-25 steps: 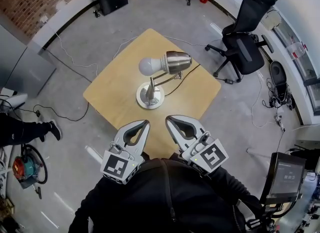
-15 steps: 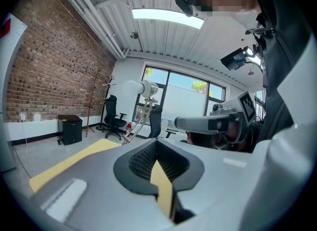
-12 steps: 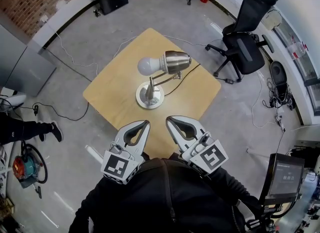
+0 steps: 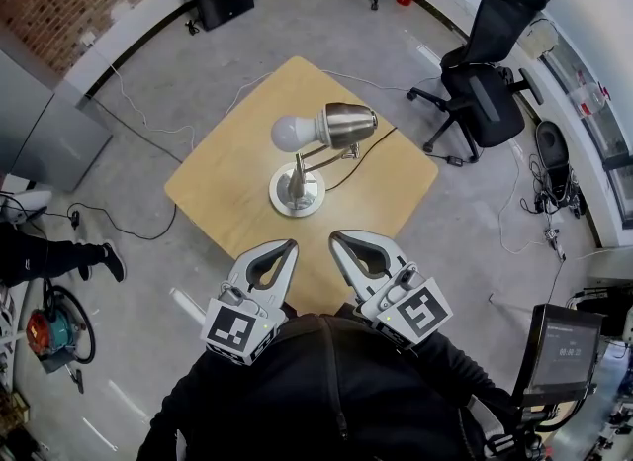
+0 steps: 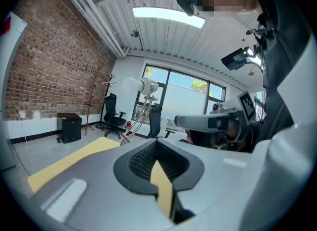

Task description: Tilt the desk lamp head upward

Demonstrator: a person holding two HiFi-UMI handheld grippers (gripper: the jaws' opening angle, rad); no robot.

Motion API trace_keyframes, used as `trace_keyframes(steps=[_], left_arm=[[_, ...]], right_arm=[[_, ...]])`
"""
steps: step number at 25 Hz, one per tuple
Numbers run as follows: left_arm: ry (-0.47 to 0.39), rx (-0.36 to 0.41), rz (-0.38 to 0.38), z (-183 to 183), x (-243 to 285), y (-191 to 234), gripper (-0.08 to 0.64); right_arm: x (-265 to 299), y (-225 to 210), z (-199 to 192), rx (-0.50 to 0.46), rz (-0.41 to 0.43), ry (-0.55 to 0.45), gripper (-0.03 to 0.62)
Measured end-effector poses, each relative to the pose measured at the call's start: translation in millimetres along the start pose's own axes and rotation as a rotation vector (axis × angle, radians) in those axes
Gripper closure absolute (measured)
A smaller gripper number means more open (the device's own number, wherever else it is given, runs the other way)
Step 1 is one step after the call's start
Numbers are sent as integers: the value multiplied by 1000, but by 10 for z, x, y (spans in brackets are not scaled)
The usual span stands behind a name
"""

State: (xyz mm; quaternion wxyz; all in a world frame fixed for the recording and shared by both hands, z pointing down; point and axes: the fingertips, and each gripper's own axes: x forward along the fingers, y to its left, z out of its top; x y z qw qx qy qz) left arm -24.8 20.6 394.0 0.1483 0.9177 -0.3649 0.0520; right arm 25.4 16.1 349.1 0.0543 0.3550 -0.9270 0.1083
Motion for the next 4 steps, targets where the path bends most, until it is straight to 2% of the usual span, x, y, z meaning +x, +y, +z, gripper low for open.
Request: trace_keyframes(steps=[4], left_arm=[[2, -5, 0, -11, -6, 4, 554]], right_arm=[[2, 4, 12, 0, -1, -5, 588]])
